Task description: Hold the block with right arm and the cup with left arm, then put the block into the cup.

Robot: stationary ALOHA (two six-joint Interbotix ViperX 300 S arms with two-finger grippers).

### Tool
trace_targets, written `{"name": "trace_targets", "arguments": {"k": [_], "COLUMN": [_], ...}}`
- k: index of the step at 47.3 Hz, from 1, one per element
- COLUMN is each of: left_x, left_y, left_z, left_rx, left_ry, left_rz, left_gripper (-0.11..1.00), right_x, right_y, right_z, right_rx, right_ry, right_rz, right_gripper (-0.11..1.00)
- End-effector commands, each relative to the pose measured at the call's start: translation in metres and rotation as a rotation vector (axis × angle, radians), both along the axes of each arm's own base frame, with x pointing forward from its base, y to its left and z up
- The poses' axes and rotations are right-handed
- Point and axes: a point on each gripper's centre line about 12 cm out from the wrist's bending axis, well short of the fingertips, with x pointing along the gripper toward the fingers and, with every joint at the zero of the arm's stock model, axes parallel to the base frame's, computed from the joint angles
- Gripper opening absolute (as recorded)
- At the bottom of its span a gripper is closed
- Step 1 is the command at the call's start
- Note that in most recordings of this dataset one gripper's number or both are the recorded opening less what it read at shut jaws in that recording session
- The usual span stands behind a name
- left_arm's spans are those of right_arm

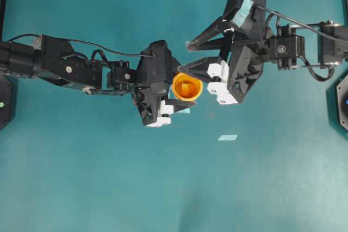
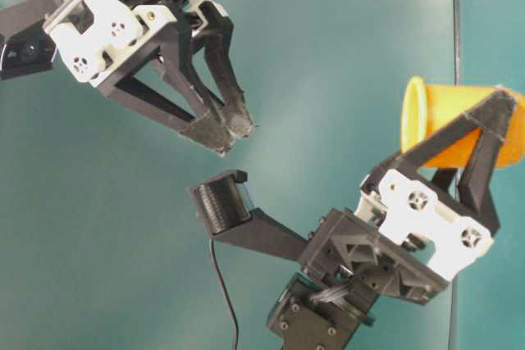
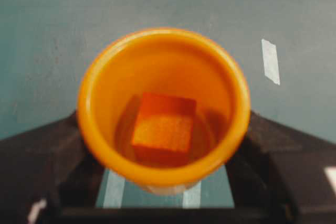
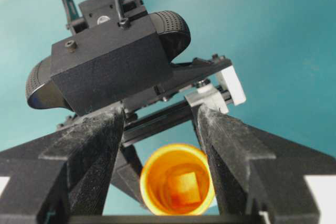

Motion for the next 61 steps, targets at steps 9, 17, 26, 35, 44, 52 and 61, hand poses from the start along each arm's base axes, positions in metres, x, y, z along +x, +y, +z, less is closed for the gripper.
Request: {"name": "trace_targets", "arguments": {"k": [9,17,26,35,44,52,61], "left_x": [0.0049,0.0045,0.0045,0.0045,0.0045,0.0045,0.0045], "left_y": [-0.0006,-0.0006,0.0001,-0.0006,-0.0006,0.0001,0.0001], "left_z": [0.0204,0.0199,0.0192,0.0192,0.0199,0.0199,0.0192], "left_rx": [0.003,0.003,0.003,0.003,0.003,0.003,0.003], "left_ry": [-0.061,-0.06,-0.058,-0.058,-0.06,-0.06,-0.058], "left_rz": [-0.003,-0.003,-0.001,-0.003,-0.003,-0.001,-0.001], "left_gripper": [0.62,0.62,0.62,0.62,0.62,0.62,0.62], "right_x": [-0.002,-0.002,-0.0023,-0.0029,-0.0029,-0.0029,-0.0029], "right_y": [-0.0005,-0.0005,-0.0007,-0.001,-0.001,-0.001,-0.001], "right_z": [0.0211,0.0211,0.0205,0.0194,0.0194,0.0194,0.0194], "right_rx": [-0.005,-0.005,-0.005,-0.005,-0.005,-0.005,-0.005], "right_ry": [-0.056,-0.056,-0.051,-0.04,-0.04,-0.04,-0.04], "right_rz": [0.0,0.0,-0.002,-0.005,-0.005,-0.005,-0.005], "right_gripper": [0.61,0.61,0.61,0.61,0.61,0.61,0.61]}}
